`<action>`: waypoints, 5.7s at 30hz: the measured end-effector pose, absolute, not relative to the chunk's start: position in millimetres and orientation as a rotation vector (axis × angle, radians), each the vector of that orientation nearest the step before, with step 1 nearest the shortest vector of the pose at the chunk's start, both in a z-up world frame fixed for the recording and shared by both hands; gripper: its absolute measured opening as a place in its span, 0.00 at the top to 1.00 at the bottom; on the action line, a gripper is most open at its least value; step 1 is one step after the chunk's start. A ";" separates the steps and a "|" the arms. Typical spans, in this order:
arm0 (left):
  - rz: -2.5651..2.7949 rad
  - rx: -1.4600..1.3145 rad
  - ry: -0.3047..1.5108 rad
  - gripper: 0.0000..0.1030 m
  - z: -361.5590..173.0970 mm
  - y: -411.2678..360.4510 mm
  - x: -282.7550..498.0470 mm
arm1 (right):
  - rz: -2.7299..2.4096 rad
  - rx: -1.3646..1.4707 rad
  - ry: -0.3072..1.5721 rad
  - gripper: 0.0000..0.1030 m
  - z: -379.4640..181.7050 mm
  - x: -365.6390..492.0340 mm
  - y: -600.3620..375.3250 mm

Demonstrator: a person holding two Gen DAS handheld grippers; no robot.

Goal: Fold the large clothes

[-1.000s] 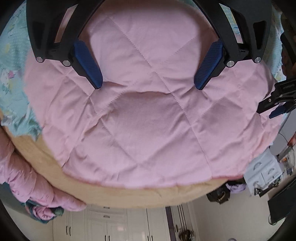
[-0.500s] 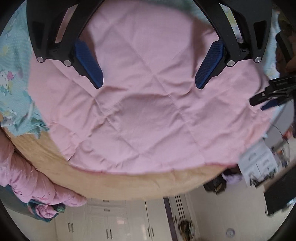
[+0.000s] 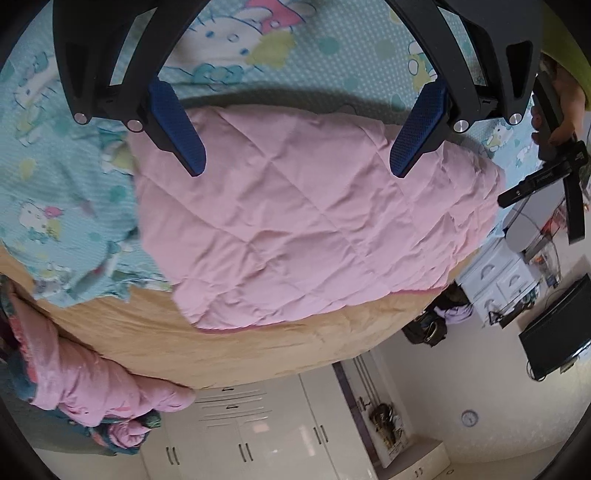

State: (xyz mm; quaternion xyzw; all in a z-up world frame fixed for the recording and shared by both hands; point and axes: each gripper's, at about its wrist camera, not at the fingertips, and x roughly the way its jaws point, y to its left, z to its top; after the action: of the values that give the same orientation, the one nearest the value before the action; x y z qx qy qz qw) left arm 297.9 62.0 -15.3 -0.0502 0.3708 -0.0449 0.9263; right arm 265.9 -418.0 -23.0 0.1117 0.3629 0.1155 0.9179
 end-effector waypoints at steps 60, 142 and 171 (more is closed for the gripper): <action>-0.138 -0.831 0.920 0.08 -118.1 139.5 329.6 | 0.206 0.996 0.867 0.04 -138.7 328.9 -496.2; -0.053 -0.594 0.721 0.42 -69.3 114.2 209.4 | 0.161 0.618 0.826 0.33 -99.9 242.0 -473.5; 0.108 -0.426 0.652 0.09 -11.5 133.5 153.9 | -0.047 0.295 0.590 0.04 -2.9 167.9 -482.1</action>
State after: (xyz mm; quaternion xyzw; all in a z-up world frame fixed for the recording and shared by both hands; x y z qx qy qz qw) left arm 153.9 133.5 -11.5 -0.2074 0.3176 0.0529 0.9237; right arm 167.9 -482.1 -2.9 0.1449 0.2898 -0.0231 0.9458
